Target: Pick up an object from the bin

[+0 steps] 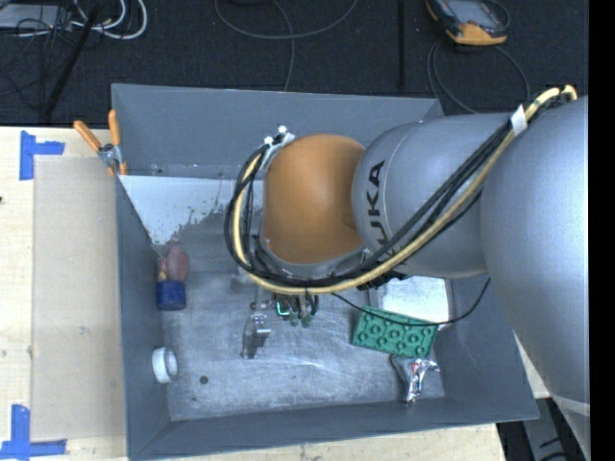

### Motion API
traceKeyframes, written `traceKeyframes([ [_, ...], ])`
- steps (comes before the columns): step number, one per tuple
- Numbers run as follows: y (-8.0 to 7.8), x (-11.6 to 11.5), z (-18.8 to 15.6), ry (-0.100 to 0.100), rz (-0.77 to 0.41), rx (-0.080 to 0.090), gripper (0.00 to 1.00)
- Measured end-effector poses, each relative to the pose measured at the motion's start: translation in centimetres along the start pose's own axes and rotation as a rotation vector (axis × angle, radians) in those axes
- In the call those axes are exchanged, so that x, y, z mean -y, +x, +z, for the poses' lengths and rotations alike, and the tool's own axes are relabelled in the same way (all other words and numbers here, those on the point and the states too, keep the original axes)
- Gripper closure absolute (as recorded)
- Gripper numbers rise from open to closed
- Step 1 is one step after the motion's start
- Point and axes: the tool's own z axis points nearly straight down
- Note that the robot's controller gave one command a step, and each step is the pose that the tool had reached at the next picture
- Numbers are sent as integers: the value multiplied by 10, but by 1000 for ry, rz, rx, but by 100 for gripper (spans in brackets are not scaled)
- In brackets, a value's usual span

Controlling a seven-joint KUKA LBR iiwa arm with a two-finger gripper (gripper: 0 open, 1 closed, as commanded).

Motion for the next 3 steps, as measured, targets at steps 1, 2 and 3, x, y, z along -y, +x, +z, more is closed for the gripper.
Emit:
traceKeyframes([
  [1,-36,65,-2,2,35,11,0],
  [2,-45,161,10,1,211,7,0],
  [3,16,221,68,1,101,-3,0],
])
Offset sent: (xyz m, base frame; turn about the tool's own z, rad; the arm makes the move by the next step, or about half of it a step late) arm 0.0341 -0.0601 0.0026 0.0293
